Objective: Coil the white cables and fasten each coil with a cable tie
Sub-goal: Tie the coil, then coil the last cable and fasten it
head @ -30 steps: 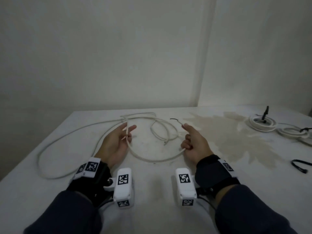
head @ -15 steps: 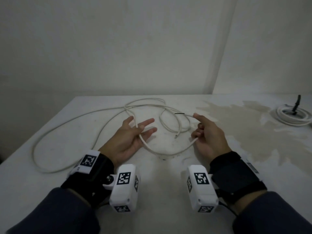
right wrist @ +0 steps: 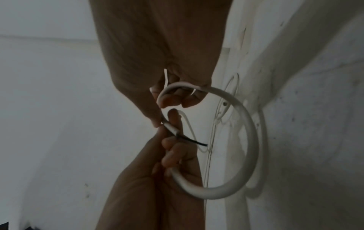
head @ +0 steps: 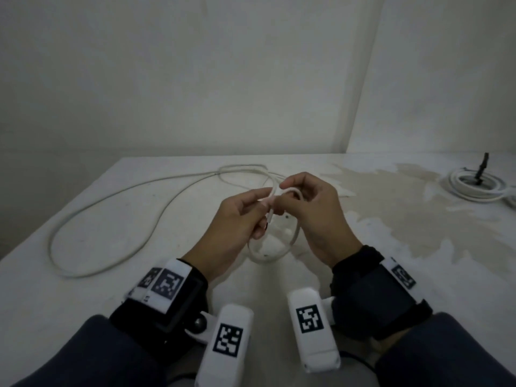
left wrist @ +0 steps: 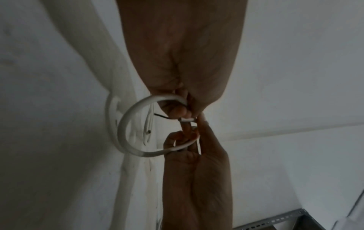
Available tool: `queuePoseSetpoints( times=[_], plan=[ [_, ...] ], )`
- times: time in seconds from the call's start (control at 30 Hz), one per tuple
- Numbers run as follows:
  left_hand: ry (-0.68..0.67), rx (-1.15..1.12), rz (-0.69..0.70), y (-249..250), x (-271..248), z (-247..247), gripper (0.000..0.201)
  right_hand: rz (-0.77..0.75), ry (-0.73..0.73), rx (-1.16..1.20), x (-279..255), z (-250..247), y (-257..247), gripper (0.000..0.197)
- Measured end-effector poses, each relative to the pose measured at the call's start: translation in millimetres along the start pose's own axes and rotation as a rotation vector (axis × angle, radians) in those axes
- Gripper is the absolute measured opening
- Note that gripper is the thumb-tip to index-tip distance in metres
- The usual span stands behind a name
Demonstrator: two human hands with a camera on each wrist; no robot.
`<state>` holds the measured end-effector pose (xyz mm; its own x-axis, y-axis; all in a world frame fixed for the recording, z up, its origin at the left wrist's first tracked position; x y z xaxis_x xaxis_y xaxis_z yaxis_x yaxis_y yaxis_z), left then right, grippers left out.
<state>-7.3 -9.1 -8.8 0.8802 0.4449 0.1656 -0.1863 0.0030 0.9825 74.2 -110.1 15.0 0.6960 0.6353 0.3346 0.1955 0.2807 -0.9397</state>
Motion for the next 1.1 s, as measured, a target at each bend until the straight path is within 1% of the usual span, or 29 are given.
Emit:
queuePoseSetpoints(
  times=[0.1, 0.17, 0.2, 0.27, 0.33, 0.4, 0.47, 0.5, 0.6, 0.67, 0.73, 0.83, 0.93, 1.03, 1.1],
  plan=[
    [-0.067, 0.023, -0.006, 0, -2, 5, 0.026, 0.026, -0.001, -0.019, 1, 0, 4, 0.019],
    [-0.073, 0.007, -0.022, 0, -3, 6, 0.024, 0.042, 0.021, -0.042, 2, -2, 8, 0.017],
    [-0.055, -0.03, -0.03, -1, -3, 4, 0.024, 0.045, 0.025, -0.045, 2, -2, 10, 0.015],
    [0.003, -0.173, -0.062, -5, -2, 0, 0.027, 0.073, 0.026, 0.006, 2, -1, 11, 0.015],
    [0.068, -0.343, -0.094, -9, 0, -6, 0.03, 0.166, 0.032, 0.09, 2, 0, 15, 0.021],
    [0.101, -0.432, -0.104, -12, 1, -10, 0.031, 0.263, -0.013, 0.111, 0, 3, 20, 0.023],
    [0.094, -0.404, -0.11, -14, 0, -10, 0.029, 0.295, -0.088, 0.129, -3, 7, 22, 0.022],
    [0.081, -0.362, -0.119, -16, -1, -9, 0.027, 0.289, -0.1, 0.142, -4, 7, 22, 0.023],
    [0.06, -0.268, -0.137, -18, -2, -9, 0.025, 0.27, -0.114, 0.179, -6, 6, 21, 0.036],
    [0.062, -0.298, -0.151, -17, -3, -10, 0.025, 0.258, -0.136, 0.178, -6, 6, 21, 0.045],
    [0.05, -0.333, -0.169, -17, -2, -10, 0.025, 0.243, -0.144, 0.136, -6, 6, 20, 0.051],
    [0.007, -0.313, -0.192, -18, -4, -8, 0.026, 0.246, -0.145, 0.056, -5, 6, 20, 0.053],
    [0.023, -0.321, -0.186, -17, -3, -9, 0.027, 0.244, -0.164, -0.027, -5, 6, 20, 0.053],
    [0.084, -0.317, -0.151, -10, -2, -16, 0.023, 0.262, -0.276, -0.143, -7, 16, 20, 0.052],
    [0.108, -0.264, -0.14, -7, -2, -21, 0.023, 0.268, -0.341, -0.205, -9, 21, 19, 0.054]
  ],
)
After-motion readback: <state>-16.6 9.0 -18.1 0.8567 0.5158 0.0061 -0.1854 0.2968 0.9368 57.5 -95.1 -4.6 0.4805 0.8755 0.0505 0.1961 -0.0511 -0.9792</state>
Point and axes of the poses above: each hand's wrist, its own x-axis towards the middle knuckle, its own z-axis out of the palm, y = z × x, the point moved 7 cm from there along x, towards the middle knuckle, and after that the axes turned 4 degrees about -y, right-handed, at the moved point
